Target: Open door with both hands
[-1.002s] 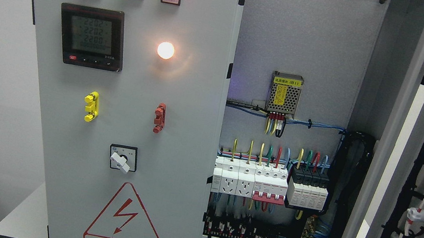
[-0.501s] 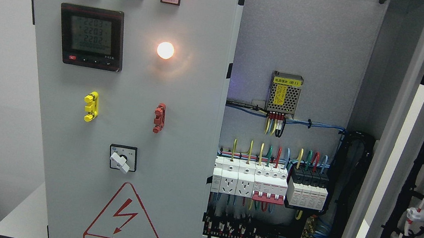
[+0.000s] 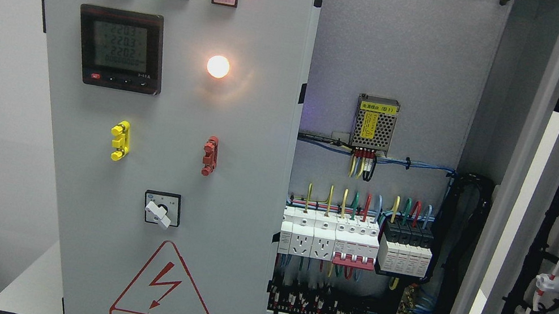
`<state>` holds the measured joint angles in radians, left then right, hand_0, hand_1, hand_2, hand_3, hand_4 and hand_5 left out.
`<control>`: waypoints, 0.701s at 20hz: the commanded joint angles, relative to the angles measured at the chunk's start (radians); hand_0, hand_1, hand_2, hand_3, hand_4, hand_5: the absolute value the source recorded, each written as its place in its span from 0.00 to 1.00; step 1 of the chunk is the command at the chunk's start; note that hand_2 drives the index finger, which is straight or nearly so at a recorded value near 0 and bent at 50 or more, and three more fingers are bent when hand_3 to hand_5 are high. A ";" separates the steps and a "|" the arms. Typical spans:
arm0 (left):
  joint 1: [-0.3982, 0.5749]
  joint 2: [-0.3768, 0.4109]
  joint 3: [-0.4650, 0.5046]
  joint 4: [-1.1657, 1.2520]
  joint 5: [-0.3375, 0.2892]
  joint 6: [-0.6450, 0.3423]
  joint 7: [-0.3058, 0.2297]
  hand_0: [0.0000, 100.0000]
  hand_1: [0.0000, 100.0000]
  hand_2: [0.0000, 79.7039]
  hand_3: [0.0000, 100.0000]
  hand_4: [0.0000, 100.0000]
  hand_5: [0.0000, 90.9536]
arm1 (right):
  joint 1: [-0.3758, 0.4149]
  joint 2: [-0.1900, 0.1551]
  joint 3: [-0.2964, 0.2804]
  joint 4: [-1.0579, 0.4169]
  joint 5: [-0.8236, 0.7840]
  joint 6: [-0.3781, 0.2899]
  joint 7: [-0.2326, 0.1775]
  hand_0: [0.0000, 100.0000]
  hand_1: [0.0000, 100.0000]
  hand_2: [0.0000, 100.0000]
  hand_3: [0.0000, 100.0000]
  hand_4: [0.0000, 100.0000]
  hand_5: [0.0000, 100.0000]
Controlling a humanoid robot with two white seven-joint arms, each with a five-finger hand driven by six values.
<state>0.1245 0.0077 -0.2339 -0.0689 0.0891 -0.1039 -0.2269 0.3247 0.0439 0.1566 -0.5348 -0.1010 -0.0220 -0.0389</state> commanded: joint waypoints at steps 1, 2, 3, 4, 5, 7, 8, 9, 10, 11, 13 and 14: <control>-0.017 -0.074 0.062 0.024 -0.028 0.019 0.020 0.00 0.00 0.00 0.00 0.03 0.00 | 0.193 -0.123 0.040 -0.583 0.000 -0.002 0.001 0.11 0.00 0.00 0.00 0.00 0.00; -0.019 -0.075 0.062 0.027 -0.028 0.019 0.033 0.00 0.00 0.00 0.00 0.03 0.00 | 0.227 -0.136 0.058 -0.643 0.000 -0.003 0.001 0.11 0.00 0.00 0.00 0.00 0.00; -0.019 -0.075 0.062 0.027 -0.026 0.023 0.041 0.00 0.00 0.00 0.00 0.03 0.00 | 0.259 -0.151 0.078 -0.707 0.000 -0.003 0.001 0.11 0.00 0.00 0.00 0.00 0.00; -0.019 -0.075 0.062 0.027 -0.026 0.024 0.041 0.00 0.00 0.00 0.00 0.03 0.00 | 0.292 -0.176 0.101 -0.771 0.000 -0.003 0.001 0.11 0.00 0.00 0.00 0.00 0.00; -0.019 -0.075 0.064 0.029 -0.023 0.024 0.043 0.00 0.00 0.00 0.00 0.03 0.00 | 0.322 -0.203 0.119 -0.834 0.000 -0.001 0.001 0.11 0.00 0.00 0.00 0.00 0.00; -0.019 -0.075 0.065 0.035 -0.012 0.023 0.043 0.00 0.00 0.00 0.00 0.03 0.00 | 0.376 -0.234 0.144 -0.945 0.000 -0.003 0.001 0.11 0.00 0.00 0.00 0.00 0.00; -0.019 -0.074 0.076 0.038 -0.011 0.023 0.044 0.00 0.00 0.00 0.00 0.03 0.00 | 0.398 -0.242 0.152 -0.982 0.000 -0.003 0.001 0.11 0.00 0.00 0.00 0.00 0.00; -0.019 -0.074 0.087 0.038 -0.009 0.023 0.044 0.00 0.00 0.00 0.00 0.03 0.00 | 0.417 -0.254 0.159 -1.019 0.000 -0.004 0.001 0.11 0.00 0.00 0.00 0.00 0.00; -0.019 -0.072 0.094 0.038 -0.009 0.021 0.044 0.00 0.00 0.00 0.00 0.03 0.00 | 0.442 -0.274 0.172 -1.063 -0.002 -0.004 0.001 0.11 0.00 0.00 0.00 0.00 0.00; -0.019 -0.072 0.096 0.038 -0.008 0.020 0.044 0.00 0.00 0.00 0.00 0.03 0.00 | 0.462 -0.300 0.191 -1.103 -0.002 -0.004 0.001 0.11 0.00 0.00 0.00 0.00 0.00; -0.019 -0.069 0.111 0.038 -0.006 0.018 0.044 0.00 0.00 0.00 0.00 0.03 0.00 | 0.479 -0.337 0.215 -1.168 -0.002 -0.007 -0.001 0.11 0.00 0.00 0.00 0.00 0.00; -0.019 -0.068 0.116 0.038 -0.003 0.016 0.044 0.00 0.00 0.00 0.00 0.03 0.00 | 0.481 -0.341 0.216 -1.186 -0.002 -0.015 -0.001 0.11 0.00 0.00 0.00 0.00 0.00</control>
<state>0.1074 -0.0445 -0.1729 -0.0286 0.0788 -0.0772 -0.1828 0.7077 -0.1374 0.2680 -1.2315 -0.1021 -0.0272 -0.0389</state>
